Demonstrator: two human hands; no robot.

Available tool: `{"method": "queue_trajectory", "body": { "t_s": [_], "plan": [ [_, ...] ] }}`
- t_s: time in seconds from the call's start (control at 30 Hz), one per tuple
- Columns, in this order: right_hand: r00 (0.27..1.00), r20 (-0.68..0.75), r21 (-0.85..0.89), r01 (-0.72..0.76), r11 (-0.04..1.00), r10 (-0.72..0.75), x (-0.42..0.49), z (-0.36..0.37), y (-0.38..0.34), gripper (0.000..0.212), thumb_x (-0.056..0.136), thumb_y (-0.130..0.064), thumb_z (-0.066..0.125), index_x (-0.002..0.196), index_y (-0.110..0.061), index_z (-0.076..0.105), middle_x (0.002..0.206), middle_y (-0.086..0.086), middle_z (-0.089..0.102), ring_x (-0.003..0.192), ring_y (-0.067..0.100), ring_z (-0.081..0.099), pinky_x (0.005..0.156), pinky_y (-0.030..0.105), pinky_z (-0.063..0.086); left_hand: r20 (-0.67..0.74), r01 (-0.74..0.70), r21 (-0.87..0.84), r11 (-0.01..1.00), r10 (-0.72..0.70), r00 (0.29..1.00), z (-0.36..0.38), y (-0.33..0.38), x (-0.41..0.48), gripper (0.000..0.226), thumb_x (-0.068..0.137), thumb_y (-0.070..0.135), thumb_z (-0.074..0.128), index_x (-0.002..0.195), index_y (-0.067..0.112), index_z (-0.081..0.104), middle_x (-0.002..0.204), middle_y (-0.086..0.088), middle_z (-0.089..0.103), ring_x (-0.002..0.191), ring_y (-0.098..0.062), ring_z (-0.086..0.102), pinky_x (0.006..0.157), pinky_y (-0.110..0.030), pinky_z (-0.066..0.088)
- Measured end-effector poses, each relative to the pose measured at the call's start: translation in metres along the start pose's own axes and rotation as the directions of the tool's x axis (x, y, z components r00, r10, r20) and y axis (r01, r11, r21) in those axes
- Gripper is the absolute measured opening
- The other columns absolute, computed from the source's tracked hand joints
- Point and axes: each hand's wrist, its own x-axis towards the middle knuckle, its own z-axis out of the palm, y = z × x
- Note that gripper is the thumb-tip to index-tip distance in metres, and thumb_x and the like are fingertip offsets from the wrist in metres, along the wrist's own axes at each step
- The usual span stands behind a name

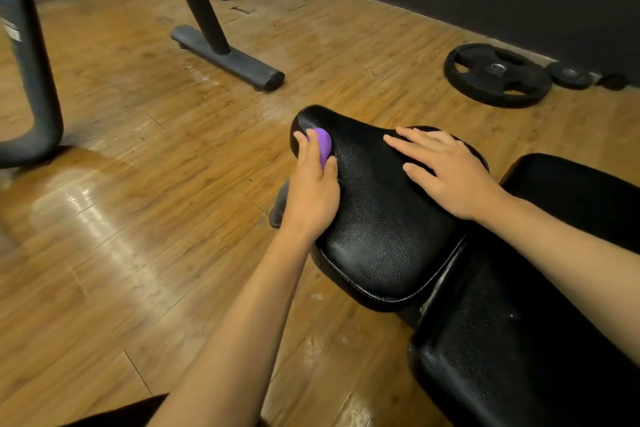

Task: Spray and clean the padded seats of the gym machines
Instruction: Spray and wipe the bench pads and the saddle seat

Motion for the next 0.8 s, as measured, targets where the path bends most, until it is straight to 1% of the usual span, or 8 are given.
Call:
{"method": "queue_trajectory", "body": {
  "t_s": [0.13,0.2,0.27,0.4,0.5,0.6,0.67,0.8],
  "plan": [
    [1.000,0.024,-0.028,0.001,1.000,-0.001,-0.002,-0.002,-0.003,0.058,0.094,-0.058,0.022,0.151,-0.050,0.031,0.160,-0.016,0.031,0.146,0.012,0.024,0.117,0.049,0.026,0.014,-0.001,0.039,0.999,0.000,1.000,-0.009,-0.013,-0.038,0.050,0.108,0.022,0.044,0.157,0.028,0.038,0.161,0.006,0.039,0.149,-0.013,0.034,0.121,-0.030,0.027],
    [0.999,0.035,-0.040,0.007,0.999,-0.006,-0.003,-0.004,-0.004,0.058,0.095,-0.057,0.022,0.152,-0.049,0.030,0.160,-0.015,0.030,0.147,0.012,0.023,0.117,0.049,0.027,-0.037,-0.036,0.031,0.999,0.037,0.999,-0.012,-0.015,-0.060,0.039,0.107,0.021,0.046,0.145,0.032,0.053,0.142,0.011,0.059,0.129,-0.007,0.052,0.107,-0.019,0.039],
    [0.999,0.036,-0.052,0.010,0.999,-0.008,-0.006,-0.004,-0.004,0.055,0.098,-0.053,0.026,0.152,-0.047,0.030,0.161,-0.014,0.030,0.148,0.013,0.023,0.117,0.050,0.028,-0.130,-0.090,-0.016,0.996,0.087,0.988,-0.008,-0.013,-0.085,0.033,0.107,0.017,0.047,0.135,0.028,0.061,0.126,0.014,0.063,0.114,0.005,0.055,0.092,-0.007,0.038],
    [0.999,0.040,-0.050,-0.015,0.999,0.017,-0.004,-0.006,-0.010,0.050,0.105,-0.035,0.041,0.153,-0.042,0.030,0.162,-0.008,0.029,0.150,0.016,0.021,0.120,0.047,0.026,-0.304,-0.136,-0.149,0.979,0.085,0.949,0.015,-0.015,-0.134,0.033,0.109,0.016,0.043,0.136,0.021,0.060,0.139,0.012,0.058,0.137,0.001,0.046,0.113,-0.022,0.037],
    [0.993,0.075,-0.031,-0.088,0.996,0.090,-0.001,-0.003,-0.019,0.054,0.105,-0.030,0.042,0.156,-0.035,0.027,0.165,-0.004,0.022,0.153,0.016,0.013,0.125,0.041,0.015,-0.305,-0.116,-0.170,0.979,0.060,0.951,0.017,-0.019,-0.129,0.034,0.109,0.019,0.042,0.139,0.019,0.059,0.143,0.012,0.056,0.139,0.004,0.042,0.116,-0.024,0.035],
    [0.993,0.059,-0.118,-0.097,0.988,0.105,-0.003,0.005,-0.023,0.056,0.105,-0.039,0.034,0.159,-0.034,0.019,0.166,-0.004,0.015,0.154,0.015,0.007,0.126,0.043,0.010,-0.212,-0.057,-0.166,0.984,0.021,0.977,0.002,-0.017,-0.100,0.030,0.108,0.017,0.046,0.132,0.018,0.065,0.126,0.019,0.063,0.115,0.020,0.050,0.102,-0.007,0.038],
    [0.994,0.038,-0.135,-0.101,0.986,0.107,-0.003,0.006,-0.024,0.057,0.104,-0.041,0.032,0.159,-0.034,0.018,0.166,-0.004,0.015,0.154,0.015,0.008,0.126,0.043,0.010,-0.162,-0.009,-0.134,0.991,-0.013,0.987,-0.006,-0.014,-0.080,0.028,0.108,0.020,0.045,0.125,0.021,0.069,0.114,0.018,0.067,0.101,0.012,0.057,0.088,-0.009,0.040],
    [0.996,0.017,-0.141,-0.084,0.986,0.087,-0.004,0.007,-0.025,0.055,0.105,-0.039,0.036,0.158,-0.034,0.020,0.166,-0.003,0.018,0.154,0.017,0.011,0.125,0.042,0.013,-0.138,0.057,0.003,0.998,-0.056,0.989,-0.009,-0.015,-0.041,0.029,0.109,0.027,0.043,0.119,0.018,0.068,0.113,-0.005,0.071,0.111,-0.027,0.061,0.081,-0.030,0.037]
  ]
}}
